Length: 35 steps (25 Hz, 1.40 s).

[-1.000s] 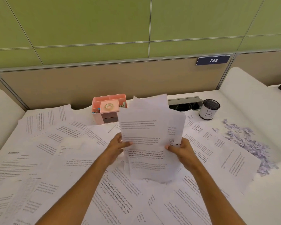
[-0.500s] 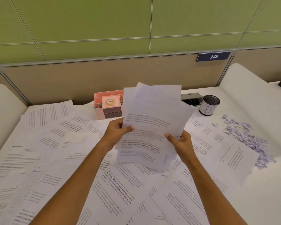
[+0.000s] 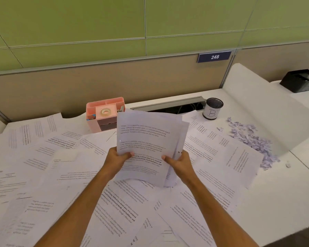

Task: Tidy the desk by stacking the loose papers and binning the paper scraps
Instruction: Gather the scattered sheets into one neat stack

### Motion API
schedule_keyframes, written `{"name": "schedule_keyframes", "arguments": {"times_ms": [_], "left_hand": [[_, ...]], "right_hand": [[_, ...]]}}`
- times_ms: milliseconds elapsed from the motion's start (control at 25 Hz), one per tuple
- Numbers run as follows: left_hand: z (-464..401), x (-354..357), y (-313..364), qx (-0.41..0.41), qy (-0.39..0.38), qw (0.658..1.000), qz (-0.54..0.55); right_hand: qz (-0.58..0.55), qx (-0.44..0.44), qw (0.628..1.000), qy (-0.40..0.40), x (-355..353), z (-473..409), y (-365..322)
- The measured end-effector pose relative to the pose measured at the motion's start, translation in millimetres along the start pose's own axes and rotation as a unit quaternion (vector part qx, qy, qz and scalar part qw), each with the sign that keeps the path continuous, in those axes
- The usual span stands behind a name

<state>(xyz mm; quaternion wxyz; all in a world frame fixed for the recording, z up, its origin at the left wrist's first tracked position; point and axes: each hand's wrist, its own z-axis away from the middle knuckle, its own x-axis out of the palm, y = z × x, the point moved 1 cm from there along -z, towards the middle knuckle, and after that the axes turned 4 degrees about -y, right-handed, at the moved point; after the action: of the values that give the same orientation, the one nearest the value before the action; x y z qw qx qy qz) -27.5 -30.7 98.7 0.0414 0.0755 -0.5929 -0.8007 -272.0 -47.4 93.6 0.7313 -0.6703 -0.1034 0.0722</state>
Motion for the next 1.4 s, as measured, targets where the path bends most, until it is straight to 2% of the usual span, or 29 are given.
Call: {"name": "schedule_keyframes", "arguments": {"times_ms": [80, 200, 320, 440, 640, 800, 880, 1040, 1240, 1400], "left_hand": [[-3.8, -3.1, 1.5, 0.013, 0.018, 1.000, 0.001], [-10.8, -14.9, 0.1, 0.000, 0.005, 1.000, 0.003], [-15.9, -27.1, -16.4, -0.053, -0.033, 0.998, -0.014], [-16.8, -32.5, -38.2, -0.106, -0.047, 0.993, -0.026], [-16.2, -31.0, -61.7, -0.156, -0.038, 0.987, -0.032], [-11.4, -21.1, -67.7, -0.147, -0.023, 0.988, -0.031], [-9.5, -20.3, -72.3, -0.146, -0.015, 0.989, -0.034], [-8.8, -23.8, -78.6, -0.149, -0.006, 0.989, -0.021], [-10.0, -32.4, -78.9, -0.157, -0.016, 0.987, 0.012], [-12.1, -35.7, -81.2, -0.156, -0.018, 0.987, 0.019]], "right_hand": [[0.023, -0.004, 1.000, 0.005, -12.6, 1.9, 1.2], [0.110, 0.032, 0.986, 0.120, -48.0, 11.3, 11.7], [0.201, 0.096, 0.943, 0.248, -95.9, 33.2, 30.8], [0.271, 0.169, 0.899, 0.300, -138.4, 59.3, 50.3], [0.382, 0.203, 0.859, 0.272, -157.2, 78.9, 69.6], [0.523, 0.227, 0.795, 0.208, -147.3, 74.1, 77.2], [0.555, 0.240, 0.775, 0.184, -141.7, 71.8, 80.0], [0.596, 0.227, 0.746, 0.191, -133.5, 64.1, 76.4], [0.622, 0.213, 0.733, 0.175, -130.4, 50.3, 68.0], [0.588, 0.215, 0.759, 0.179, -133.1, 38.0, 69.4]]}}
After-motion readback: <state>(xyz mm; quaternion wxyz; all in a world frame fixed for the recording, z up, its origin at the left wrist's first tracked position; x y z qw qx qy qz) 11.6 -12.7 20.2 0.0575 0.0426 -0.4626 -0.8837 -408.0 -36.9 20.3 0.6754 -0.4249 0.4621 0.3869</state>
